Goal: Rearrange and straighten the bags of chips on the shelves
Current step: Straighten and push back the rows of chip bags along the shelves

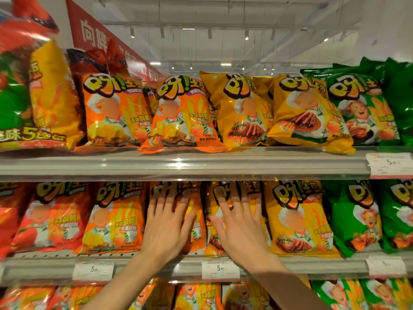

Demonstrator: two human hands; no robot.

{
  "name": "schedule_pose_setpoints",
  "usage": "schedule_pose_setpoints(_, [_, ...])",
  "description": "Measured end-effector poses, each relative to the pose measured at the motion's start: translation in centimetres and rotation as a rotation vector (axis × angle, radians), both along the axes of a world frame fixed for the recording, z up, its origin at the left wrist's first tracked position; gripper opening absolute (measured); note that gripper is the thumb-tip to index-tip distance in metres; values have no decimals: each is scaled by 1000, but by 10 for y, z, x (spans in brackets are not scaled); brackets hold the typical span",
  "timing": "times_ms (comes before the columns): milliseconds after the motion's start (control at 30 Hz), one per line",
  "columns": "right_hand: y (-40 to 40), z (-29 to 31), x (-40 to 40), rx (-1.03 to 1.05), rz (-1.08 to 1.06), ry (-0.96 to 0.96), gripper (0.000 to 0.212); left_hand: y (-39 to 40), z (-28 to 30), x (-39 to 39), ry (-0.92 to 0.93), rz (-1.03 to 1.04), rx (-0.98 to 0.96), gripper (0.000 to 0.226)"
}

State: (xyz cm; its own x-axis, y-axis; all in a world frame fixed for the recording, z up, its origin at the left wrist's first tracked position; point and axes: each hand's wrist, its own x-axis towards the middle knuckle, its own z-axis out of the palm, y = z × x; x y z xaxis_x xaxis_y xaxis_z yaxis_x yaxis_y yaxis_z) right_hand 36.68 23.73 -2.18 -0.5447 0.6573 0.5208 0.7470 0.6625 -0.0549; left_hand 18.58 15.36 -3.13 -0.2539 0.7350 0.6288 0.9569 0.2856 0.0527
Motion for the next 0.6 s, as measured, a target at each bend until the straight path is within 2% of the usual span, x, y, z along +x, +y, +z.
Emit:
schedule_pose_setpoints(133, [-1,-3,-12,18,-70,-27,60,2,-11,-9,-16,-27,-53,63])
schedule_pose_setpoints(400, [-5,-3,-16,6,-106,-51,62,5,-14,-12,-31,-58,-28,63])
schedule_pose_setpoints(600, [-1,5,8,-16,13,197,60,1,-6,9,-133,-175,117,56])
